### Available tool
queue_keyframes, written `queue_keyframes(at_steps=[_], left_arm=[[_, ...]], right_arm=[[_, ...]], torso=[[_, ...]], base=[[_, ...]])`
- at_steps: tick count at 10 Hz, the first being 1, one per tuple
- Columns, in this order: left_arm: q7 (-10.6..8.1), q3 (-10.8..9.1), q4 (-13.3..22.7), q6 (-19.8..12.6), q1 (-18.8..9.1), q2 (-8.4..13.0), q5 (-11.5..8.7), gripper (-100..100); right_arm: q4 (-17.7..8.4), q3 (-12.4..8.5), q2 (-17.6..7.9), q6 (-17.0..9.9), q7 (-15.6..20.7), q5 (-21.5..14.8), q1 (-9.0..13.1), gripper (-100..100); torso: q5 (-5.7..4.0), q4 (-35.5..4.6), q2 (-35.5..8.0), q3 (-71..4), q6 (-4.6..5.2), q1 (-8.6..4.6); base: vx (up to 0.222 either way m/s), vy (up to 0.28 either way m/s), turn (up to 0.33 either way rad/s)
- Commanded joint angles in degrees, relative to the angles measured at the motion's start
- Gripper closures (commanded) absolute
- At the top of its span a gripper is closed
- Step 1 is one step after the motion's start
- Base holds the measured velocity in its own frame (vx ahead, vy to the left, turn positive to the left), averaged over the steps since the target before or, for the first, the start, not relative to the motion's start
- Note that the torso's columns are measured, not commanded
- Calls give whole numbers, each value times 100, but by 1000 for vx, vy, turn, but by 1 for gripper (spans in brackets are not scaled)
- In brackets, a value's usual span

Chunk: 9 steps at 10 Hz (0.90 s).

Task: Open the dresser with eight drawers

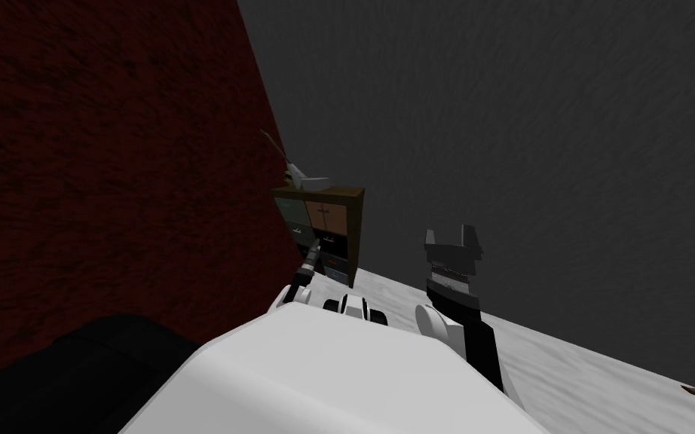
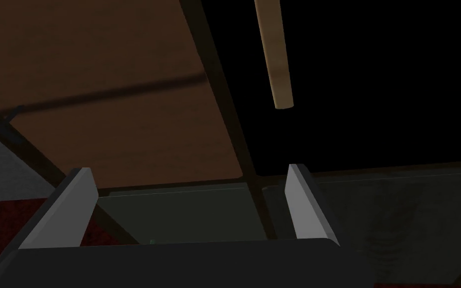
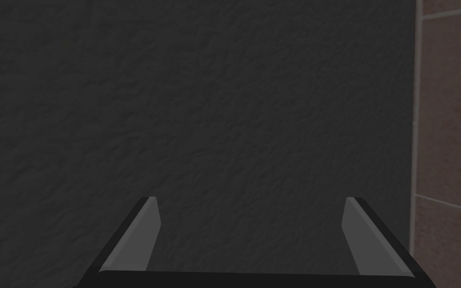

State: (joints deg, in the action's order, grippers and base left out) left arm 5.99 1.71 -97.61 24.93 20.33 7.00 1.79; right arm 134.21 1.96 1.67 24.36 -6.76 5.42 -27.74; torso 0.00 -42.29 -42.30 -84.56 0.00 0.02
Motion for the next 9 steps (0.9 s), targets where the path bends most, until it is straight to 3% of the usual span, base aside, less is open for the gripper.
queue_keyframes(at_steps=[1,6,8,9], left_arm=[[33,46,339,14,-117,-35,58,-100],[102,138,969,89,-308,-166,167,-100],[84,111,768,-63,-305,-128,144,-100],[85,114,845,37,-299,-126,145,-100]], right_arm=[[0,0,0,0,0,0,0,0],[0,0,0,0,0,0,0,0],[0,0,0,0,0,0,0,0],[0,0,0,0,0,0,0,0]], torso=[[0,0,1,0,0,-3],[0,0,-1,1,0,-2],[0,-2,-7,4,-1,2],[1,0,7,-3,1,3]], base=[[66,-42,-36],[58,-34,-38],[44,-15,-14],[41,-6,-6]])
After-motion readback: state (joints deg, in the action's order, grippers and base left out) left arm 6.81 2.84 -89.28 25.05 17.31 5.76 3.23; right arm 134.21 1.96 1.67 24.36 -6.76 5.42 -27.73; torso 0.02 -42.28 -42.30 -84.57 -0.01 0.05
